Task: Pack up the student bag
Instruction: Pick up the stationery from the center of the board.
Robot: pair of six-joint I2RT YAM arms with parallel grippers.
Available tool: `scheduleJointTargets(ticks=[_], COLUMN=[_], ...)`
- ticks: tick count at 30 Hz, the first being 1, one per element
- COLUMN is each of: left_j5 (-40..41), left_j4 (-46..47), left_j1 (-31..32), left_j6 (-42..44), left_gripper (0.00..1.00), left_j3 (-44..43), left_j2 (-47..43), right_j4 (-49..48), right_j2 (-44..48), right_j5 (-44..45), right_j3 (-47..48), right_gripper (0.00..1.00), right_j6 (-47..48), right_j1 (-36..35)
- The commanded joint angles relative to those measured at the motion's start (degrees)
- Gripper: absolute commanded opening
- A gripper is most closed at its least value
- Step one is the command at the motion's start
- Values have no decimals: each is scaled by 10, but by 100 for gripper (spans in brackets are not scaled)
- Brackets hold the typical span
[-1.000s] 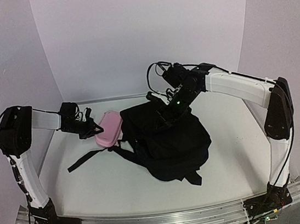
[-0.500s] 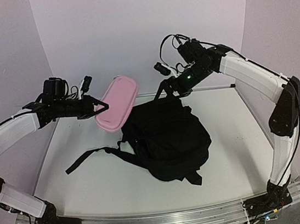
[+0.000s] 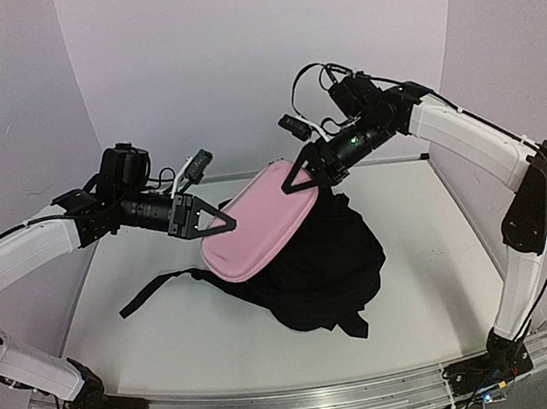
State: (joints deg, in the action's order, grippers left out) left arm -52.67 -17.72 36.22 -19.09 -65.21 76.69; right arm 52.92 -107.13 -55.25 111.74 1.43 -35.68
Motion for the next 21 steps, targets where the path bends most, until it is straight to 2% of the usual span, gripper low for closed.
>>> scheduleJointTargets(ticks=[1,2,4,5,7,10,13,16,21], left_j5=[3,15,52,63,79,97,104,91,76], left_j4=[31,39,63,78,125,238,348,455,586], left_j1=[3,3,3,3,3,2,2,3,4], left_j6=[4,-4,-36,-51,-94,-176,-238,-300,-361], left_gripper=[8,13,35,46,62,73,75,72,57], left_j3=[-20,-17,-5,5,38,108,170,214,261], left_j2=[1,1,-2,-4,-11,-30,-38,-28,-14], right_j4=[0,0,-1,-1,-3,-7,-17,-43,-69], right_j2=[18,19,24,26,28,33,35,35,24], right_j5=[-73,-76,-70,-64,-53,-40,-39,-23,-22], right_j3=[-4,-4,-2,1,11,25,26,22,21], right_gripper=[53,40,17,10,5,0,1,1,2], right_j6=[-2,-4,-6,-8,-10,-34,-52,-76,-103], right_j1=[-2,-2,-1,2,13,34,41,41,42])
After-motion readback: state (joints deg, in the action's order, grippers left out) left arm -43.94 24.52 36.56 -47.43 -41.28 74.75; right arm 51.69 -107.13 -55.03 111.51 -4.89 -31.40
